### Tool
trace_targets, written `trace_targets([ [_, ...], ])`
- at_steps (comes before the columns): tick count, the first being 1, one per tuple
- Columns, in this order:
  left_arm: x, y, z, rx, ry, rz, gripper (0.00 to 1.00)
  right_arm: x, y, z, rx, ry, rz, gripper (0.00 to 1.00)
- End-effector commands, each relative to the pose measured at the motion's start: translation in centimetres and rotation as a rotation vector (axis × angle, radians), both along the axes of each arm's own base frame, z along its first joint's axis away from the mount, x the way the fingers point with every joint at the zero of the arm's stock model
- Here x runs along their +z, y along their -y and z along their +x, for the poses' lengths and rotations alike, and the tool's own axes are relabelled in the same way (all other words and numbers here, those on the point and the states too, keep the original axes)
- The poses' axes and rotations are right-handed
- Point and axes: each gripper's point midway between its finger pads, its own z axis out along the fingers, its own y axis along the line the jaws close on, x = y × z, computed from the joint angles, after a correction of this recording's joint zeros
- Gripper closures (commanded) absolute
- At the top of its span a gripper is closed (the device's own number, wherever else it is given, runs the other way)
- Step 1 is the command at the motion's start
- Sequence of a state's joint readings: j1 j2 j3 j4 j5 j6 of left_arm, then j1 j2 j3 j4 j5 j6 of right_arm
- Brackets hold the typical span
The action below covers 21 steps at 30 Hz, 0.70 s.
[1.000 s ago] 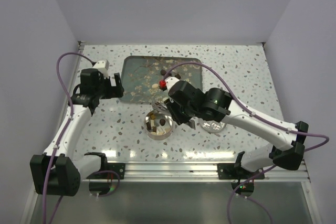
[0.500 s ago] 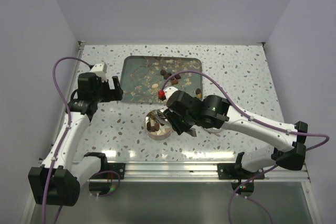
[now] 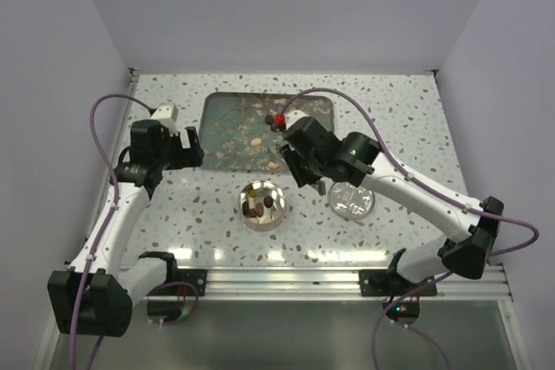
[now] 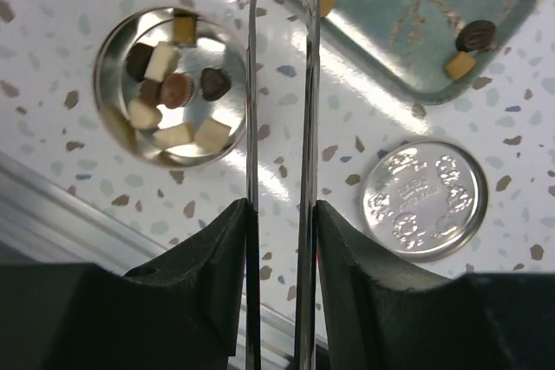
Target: Pack the chocolate
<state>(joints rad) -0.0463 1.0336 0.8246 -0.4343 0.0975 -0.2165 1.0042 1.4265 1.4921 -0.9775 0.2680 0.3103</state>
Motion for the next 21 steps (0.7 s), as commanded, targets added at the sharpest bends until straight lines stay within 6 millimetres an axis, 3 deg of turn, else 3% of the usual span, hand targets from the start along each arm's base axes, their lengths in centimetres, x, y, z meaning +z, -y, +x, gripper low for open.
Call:
trace_targets([
  [1,1.8,-0.3,1.2,-0.002,0.059,0.016,0.0,1.0,0.5,4.7,-0.052,0.08,0.011,0.61],
  [5,1.7,-0.8,1.1,-0.001,0.051,0.049,0.0,-0.9,1.3,7.7,-0.089,0.082,-0.026,0.59],
  [10,1.3,-0.9,0.9,-0.007,0.044,0.062,0.0,-3.3,1.8,9.9,-0.121,0.068,-0.068,0.56],
  [21,1.1,-0.9,1.3,-0.007,0.041,0.068,0.0,-6.9,2.8,12.3,-0.167,0.016,-0.116,0.53],
])
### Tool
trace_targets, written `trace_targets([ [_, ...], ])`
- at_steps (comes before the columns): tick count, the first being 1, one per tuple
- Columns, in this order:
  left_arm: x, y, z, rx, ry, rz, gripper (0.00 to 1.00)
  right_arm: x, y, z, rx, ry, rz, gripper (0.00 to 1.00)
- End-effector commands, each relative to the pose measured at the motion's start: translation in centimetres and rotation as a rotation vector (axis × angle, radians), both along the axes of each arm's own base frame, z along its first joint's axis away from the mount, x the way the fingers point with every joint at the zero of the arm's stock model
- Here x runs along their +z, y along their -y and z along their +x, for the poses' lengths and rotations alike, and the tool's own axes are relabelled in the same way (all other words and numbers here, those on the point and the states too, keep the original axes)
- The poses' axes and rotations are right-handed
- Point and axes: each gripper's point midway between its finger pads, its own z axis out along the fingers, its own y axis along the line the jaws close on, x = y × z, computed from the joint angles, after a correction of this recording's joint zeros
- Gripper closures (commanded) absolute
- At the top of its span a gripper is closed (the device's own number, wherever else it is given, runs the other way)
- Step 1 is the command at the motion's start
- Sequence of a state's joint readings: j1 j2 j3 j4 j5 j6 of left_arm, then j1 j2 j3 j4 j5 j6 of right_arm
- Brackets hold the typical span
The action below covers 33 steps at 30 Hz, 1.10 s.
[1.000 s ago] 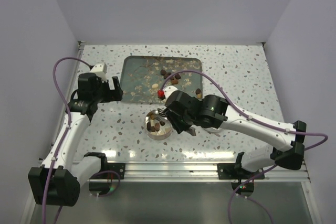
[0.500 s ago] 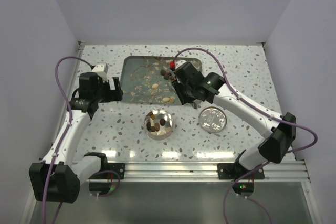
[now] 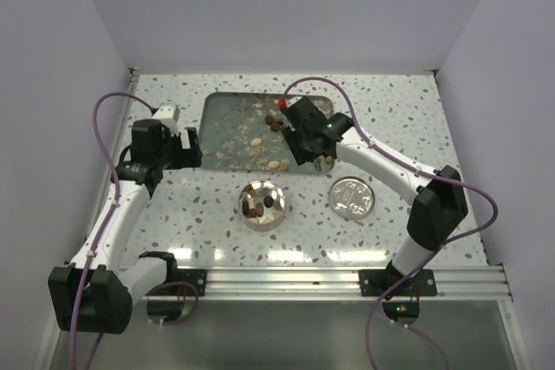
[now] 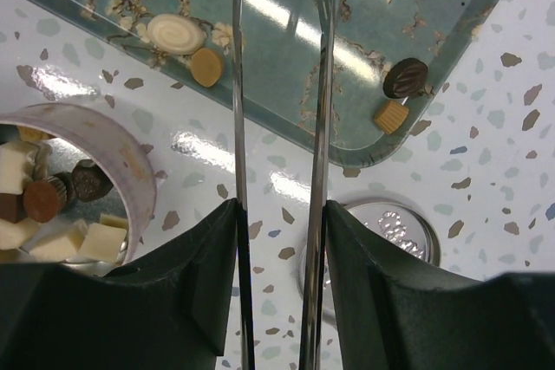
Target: Pack the chocolate
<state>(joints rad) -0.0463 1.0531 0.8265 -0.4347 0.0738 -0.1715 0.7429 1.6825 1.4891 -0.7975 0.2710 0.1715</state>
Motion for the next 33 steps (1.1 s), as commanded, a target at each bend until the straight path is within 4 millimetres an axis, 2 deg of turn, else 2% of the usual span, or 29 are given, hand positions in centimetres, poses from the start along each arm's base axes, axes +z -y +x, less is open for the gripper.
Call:
trace_targets([
  [1,1.7,-0.4,1.2,0.003,0.056,0.018,0.0,-0.1,0.0,1.5,-0.011,0.029,0.022,0.53],
  [10,1.5,-0.5,1.1,0.017,0.049,0.017,0.0,-2.3,0.0,2.0,-0.011,-0.022,0.021,0.52],
  [27,1.4,-0.8,1.2,0.028,0.048,0.025,0.0,-3.8,-0.2,4.0,-0.019,-0.046,0.013,0.51],
  [30,1.3,-0.8,1.2,0.03,0.046,0.023,0.0,-3.7,-0.1,4.1,-0.02,-0.048,0.012,0.55],
  [33,1.4,-0.8,1.3,0.033,0.052,0.021,0.0,-3.0,-0.2,4.2,-0.018,-0.037,0.025,0.63],
])
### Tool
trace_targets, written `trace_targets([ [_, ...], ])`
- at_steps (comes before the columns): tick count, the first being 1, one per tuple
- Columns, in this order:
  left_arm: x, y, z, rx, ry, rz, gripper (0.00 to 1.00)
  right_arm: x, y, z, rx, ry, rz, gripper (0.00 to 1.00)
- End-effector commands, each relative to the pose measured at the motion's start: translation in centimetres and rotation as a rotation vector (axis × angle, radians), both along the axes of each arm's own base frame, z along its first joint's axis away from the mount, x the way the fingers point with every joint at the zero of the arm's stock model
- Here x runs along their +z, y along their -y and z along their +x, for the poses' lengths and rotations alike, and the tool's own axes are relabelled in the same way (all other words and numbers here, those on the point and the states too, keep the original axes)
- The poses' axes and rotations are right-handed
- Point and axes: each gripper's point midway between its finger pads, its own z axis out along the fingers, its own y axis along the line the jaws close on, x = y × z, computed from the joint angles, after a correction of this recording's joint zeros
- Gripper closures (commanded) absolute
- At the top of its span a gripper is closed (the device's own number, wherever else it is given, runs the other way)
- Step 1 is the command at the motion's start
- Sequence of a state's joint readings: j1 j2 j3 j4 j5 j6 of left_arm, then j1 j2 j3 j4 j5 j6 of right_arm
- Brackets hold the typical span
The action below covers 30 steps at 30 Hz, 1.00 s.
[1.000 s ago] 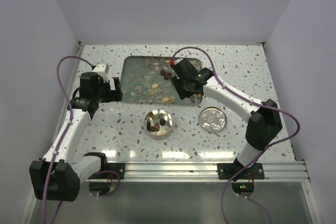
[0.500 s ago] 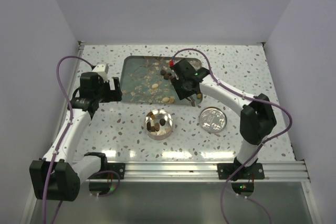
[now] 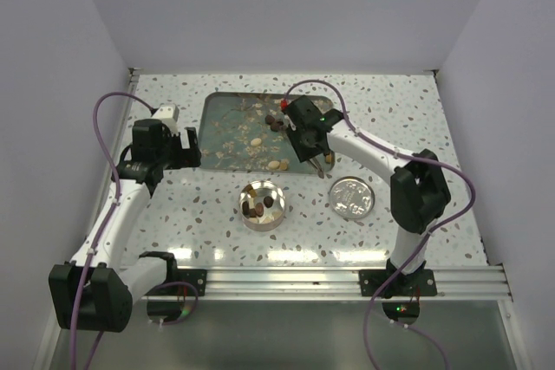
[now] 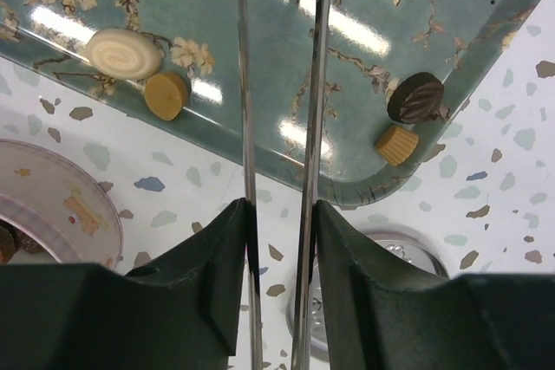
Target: Pack the chocolate
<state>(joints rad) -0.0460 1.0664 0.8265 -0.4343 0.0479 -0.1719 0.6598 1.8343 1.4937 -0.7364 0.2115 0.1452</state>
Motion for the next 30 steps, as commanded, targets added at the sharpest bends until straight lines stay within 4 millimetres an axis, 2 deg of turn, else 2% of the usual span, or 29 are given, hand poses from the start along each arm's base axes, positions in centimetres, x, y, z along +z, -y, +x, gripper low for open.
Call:
trace_targets([
  [1,1.8,-0.3,1.2,0.009,0.061,0.004,0.0,2.8,-1.1,1.4,0.014,0.065,0.063,0.65],
  [7,1.8,-0.1,1.3,0.006,0.062,-0.002,0.0,5.3,-1.2,1.2,0.02,0.088,0.088,0.68],
  [11,1.7,0.0,1.2,0.004,0.06,-0.01,0.0,8.7,-1.1,0.7,0.029,0.134,0.136,0.68],
  [16,1.6,0.1,1.2,0.001,0.059,-0.019,0.0,10.9,-0.6,-0.5,0.044,0.147,0.163,0.68],
  [21,1.5,0.4,1.3,-0.001,0.058,-0.033,0.0,12.2,0.3,-2.6,0.064,0.143,0.188,0.68],
  [26,1.2,0.5,1.3,-0.001,0.051,-0.044,0.0,12.2,0.5,-5.4,0.086,0.112,0.212,0.68],
  [30,1.0,0.6,1.5,0.005,0.047,-0.051,0.0,12.1,-1.3,-9.2,0.149,0.076,0.213,0.68],
])
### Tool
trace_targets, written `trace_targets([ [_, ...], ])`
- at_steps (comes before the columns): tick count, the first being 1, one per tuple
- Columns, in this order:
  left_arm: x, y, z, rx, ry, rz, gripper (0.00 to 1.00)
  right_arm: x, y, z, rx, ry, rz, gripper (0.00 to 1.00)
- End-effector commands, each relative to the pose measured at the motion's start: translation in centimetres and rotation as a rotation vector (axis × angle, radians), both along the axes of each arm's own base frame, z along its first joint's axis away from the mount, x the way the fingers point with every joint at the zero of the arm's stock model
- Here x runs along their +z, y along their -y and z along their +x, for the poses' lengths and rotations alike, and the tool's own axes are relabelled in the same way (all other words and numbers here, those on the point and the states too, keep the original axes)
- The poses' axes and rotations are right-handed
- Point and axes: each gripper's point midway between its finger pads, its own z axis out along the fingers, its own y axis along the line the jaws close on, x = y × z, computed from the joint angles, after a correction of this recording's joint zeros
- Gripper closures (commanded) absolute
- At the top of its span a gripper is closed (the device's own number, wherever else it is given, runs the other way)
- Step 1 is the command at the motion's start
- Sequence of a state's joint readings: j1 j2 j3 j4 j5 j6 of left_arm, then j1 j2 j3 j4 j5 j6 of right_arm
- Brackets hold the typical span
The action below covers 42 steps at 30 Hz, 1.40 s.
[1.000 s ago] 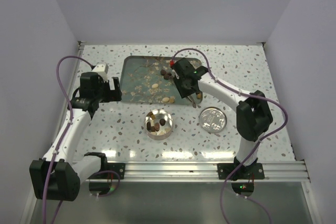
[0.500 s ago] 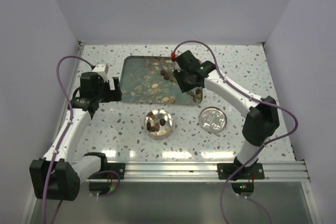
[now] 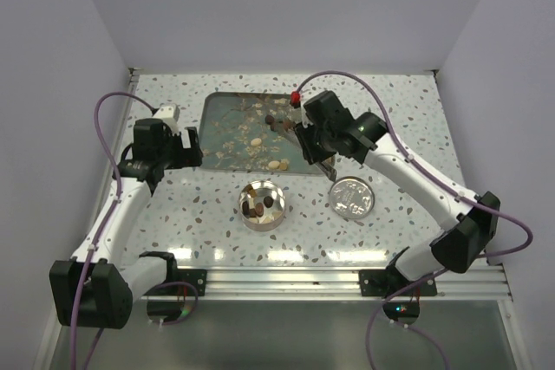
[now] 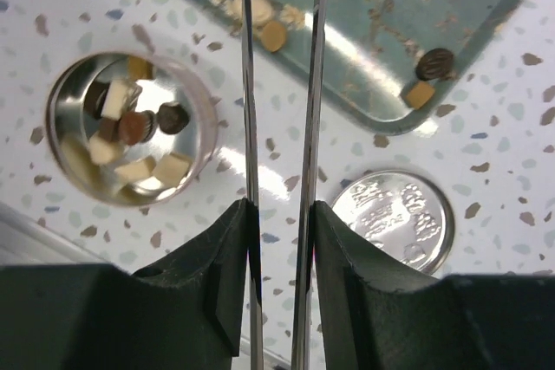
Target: Pack the chocolate
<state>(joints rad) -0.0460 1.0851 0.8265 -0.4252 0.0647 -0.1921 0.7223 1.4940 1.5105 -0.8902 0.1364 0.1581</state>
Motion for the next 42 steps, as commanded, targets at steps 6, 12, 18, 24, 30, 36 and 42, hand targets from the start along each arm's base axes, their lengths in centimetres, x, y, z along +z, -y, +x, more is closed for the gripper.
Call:
trace_targets([
  [6,1.3,0.2,1.5,0.013,0.056,-0.033,0.0,0.1,-2.7,-9.1,0.127,-0.092,0.032,0.68],
  [12,1.1,0.3,1.3,0.019,0.048,-0.046,0.0,0.3,-1.8,-12.2,0.146,-0.13,0.024,0.69],
  [18,1.1,0.4,1.0,0.028,0.048,-0.062,0.0,-0.8,-2.9,-14.7,0.195,-0.18,0.039,0.68],
  [24,1.2,0.0,0.5,0.037,0.047,-0.042,0.0,-1.0,-4.4,-15.8,0.24,-0.18,0.049,0.66],
  [30,1.2,0.0,0.3,0.035,0.044,-0.039,0.0,-0.7,-4.9,-15.1,0.243,-0.154,0.034,0.62],
  [36,1.4,0.0,0.4,0.032,0.049,-0.038,0.0,-0.7,-5.2,-14.7,0.243,-0.142,0.023,0.61],
  [42,1.2,0.1,0.5,0.031,0.046,-0.039,0.0,-0.1,-5.4,-14.5,0.24,-0.129,0.032,0.61],
])
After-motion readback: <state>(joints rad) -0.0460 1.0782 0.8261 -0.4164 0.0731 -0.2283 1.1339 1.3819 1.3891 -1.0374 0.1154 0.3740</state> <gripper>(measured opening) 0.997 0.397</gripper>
